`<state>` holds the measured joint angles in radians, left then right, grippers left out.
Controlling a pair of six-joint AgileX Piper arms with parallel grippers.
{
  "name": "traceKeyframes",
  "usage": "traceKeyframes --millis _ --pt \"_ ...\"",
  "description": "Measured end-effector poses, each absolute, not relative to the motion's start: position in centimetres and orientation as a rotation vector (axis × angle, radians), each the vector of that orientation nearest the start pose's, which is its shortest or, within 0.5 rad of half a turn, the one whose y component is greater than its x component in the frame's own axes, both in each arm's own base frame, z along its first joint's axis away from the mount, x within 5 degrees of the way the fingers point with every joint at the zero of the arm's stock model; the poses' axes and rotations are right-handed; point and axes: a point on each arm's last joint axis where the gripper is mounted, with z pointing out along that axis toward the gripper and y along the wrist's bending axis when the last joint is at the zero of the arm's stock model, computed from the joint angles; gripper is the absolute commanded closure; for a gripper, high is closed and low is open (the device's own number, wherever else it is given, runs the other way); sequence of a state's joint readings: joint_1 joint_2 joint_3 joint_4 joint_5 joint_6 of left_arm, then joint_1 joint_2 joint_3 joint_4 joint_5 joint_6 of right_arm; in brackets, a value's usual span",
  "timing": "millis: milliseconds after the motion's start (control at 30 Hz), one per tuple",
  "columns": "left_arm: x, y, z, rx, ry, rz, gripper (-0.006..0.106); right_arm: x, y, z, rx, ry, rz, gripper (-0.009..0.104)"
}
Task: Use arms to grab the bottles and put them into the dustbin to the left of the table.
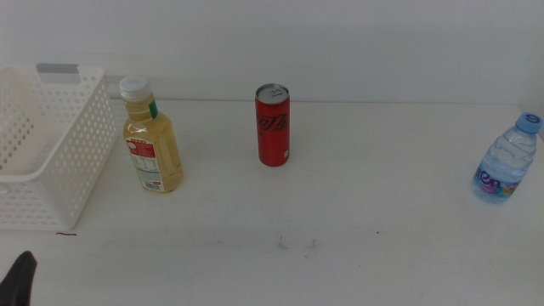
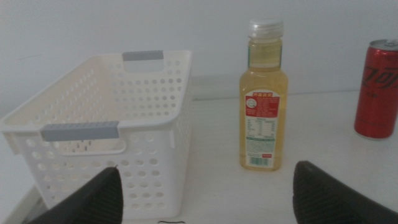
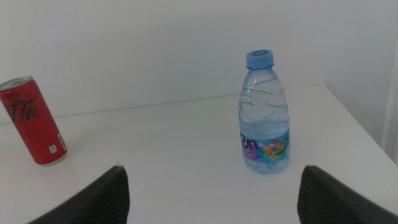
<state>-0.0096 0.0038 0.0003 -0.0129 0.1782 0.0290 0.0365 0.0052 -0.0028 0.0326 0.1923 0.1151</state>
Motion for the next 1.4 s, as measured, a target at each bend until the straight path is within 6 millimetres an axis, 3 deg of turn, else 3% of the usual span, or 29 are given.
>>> traceKeyframes --millis 200,400,867,1067,1400 --pt "6.9 -1.0 20.9 0.137 1.784 -0.088 0.007 5.6 0.3 19.6 0.088 1.678 0.143 0.005" --pt "10.5 -3.2 23.0 0.296 1.862 -0.186 0.007 5.6 0.3 19.6 0.088 1.680 0.143 0.005" --pt "16.9 -8.0 20.1 0.425 1.729 -0.288 0.007 5.6 0.3 19.6 0.088 1.680 0.143 0.005" --pt "18.1 -8.6 19.2 0.383 1.677 -0.321 0.007 5.6 0.3 19.6 0.088 1.680 0.143 0.005" --pt "18.6 -9.4 19.5 0.443 1.625 -0.350 0.007 5.6 0.3 19.6 0.088 1.680 0.143 0.005"
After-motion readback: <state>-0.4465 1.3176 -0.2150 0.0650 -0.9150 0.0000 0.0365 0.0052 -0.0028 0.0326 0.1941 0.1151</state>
